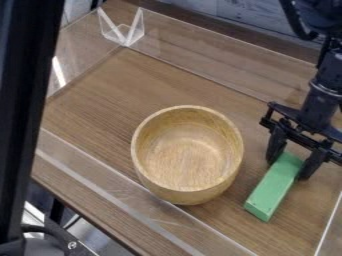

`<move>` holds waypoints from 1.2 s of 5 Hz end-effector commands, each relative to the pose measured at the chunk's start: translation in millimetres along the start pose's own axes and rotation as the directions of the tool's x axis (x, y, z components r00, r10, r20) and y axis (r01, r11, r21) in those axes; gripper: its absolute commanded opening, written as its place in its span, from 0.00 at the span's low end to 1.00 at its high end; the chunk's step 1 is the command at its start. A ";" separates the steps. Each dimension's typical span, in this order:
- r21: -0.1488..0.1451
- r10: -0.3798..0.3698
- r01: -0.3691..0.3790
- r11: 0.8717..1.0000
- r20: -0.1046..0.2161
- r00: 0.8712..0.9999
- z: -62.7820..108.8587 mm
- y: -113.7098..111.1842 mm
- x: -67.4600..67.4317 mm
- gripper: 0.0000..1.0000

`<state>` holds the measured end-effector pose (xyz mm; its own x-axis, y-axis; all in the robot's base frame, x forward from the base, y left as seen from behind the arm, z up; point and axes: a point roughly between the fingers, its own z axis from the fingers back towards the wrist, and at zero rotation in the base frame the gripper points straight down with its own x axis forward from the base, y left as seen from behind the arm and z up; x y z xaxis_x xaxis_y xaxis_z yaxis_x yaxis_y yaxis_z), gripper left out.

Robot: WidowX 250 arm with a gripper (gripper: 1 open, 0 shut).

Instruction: Put the green block in the brown bowl

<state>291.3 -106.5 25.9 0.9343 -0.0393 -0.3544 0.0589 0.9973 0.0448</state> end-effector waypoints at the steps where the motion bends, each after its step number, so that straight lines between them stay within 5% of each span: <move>1: -0.021 0.017 -0.015 1.000 0.108 0.994 29.2 1.4 0.0 0.00; 5: 0.011 0.039 -0.039 0.999 -0.005 0.999 40.0 30.8 -2.3 0.00; 6: -0.006 0.063 -0.063 0.998 -0.034 0.997 43.6 33.8 -9.1 0.00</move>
<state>289.5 -75.9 48.3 0.8898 0.0249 -0.4556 0.0135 0.9966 0.0809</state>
